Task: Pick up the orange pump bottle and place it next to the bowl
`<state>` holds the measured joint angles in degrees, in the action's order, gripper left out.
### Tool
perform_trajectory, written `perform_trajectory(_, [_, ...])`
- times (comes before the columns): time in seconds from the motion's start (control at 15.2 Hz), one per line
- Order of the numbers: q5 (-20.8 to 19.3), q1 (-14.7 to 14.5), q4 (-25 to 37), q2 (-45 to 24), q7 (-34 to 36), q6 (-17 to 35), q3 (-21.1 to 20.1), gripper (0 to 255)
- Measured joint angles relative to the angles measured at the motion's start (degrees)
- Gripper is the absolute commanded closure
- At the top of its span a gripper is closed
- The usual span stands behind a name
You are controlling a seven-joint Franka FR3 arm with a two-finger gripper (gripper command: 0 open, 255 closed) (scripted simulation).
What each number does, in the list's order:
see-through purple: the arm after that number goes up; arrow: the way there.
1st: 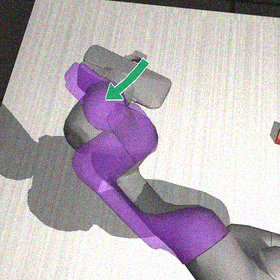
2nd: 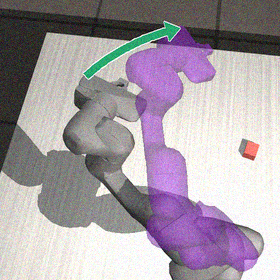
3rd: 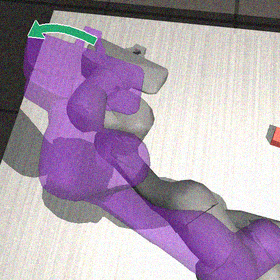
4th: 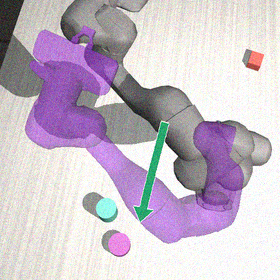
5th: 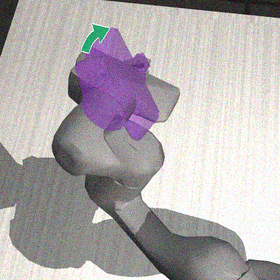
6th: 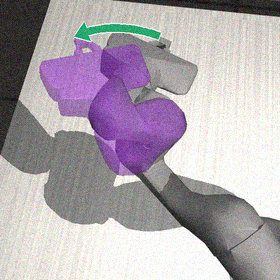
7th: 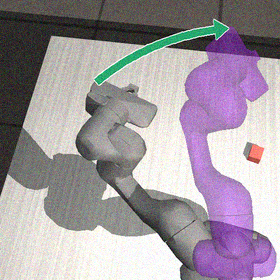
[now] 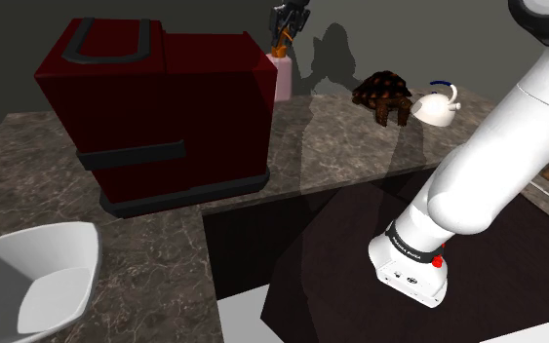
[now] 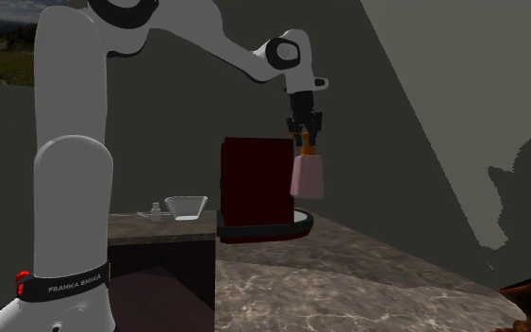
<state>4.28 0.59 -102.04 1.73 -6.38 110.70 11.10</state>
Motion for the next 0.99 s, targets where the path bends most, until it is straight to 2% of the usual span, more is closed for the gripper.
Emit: perform_trajectory(0.99, [0.21, 0.18, 13.85, -1.95, 0.51, -11.94, 0.2, 255])
